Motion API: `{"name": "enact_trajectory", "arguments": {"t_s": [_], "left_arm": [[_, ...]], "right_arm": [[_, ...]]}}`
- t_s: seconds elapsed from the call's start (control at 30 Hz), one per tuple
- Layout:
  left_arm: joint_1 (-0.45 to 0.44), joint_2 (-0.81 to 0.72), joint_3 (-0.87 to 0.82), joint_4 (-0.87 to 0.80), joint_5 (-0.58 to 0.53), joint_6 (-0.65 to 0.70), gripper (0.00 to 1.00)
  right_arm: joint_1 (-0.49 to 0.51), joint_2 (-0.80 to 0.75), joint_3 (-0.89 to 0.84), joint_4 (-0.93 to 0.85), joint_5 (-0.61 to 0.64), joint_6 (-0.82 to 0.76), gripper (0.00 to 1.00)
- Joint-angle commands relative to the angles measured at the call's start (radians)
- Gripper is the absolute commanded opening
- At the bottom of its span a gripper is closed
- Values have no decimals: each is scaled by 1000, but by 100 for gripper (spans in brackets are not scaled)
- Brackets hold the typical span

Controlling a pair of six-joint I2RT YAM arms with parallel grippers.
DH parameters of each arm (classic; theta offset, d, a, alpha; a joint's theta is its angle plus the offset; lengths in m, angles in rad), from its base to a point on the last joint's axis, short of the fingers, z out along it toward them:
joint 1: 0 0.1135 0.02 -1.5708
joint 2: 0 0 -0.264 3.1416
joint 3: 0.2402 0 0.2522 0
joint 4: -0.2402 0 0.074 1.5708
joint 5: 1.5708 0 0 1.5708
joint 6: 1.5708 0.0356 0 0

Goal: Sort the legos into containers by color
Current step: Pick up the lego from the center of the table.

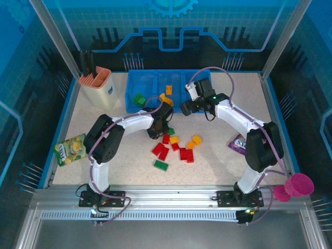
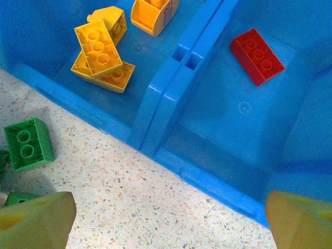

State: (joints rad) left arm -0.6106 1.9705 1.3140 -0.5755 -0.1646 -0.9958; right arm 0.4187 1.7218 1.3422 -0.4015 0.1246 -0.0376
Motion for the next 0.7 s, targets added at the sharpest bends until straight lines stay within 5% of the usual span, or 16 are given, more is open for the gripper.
{"name": "enact_trajectory", "arguments": {"t_s": [0.0, 0.17, 0.47, 0.67], "left_arm": [[-2, 31, -4, -30, 40, -19, 30], [8, 20, -2, -104, 32, 17, 0], [5, -180, 92, -376, -149, 225, 0], [87, -222, 237, -427, -223, 344, 5]], "right_arm": [[6, 18, -21, 14, 12, -8, 95], [6, 6, -38, 8, 20, -21, 95], [10, -115, -139, -32, 2, -79, 94], [18, -171, -204, -36, 32, -65, 94]]}}
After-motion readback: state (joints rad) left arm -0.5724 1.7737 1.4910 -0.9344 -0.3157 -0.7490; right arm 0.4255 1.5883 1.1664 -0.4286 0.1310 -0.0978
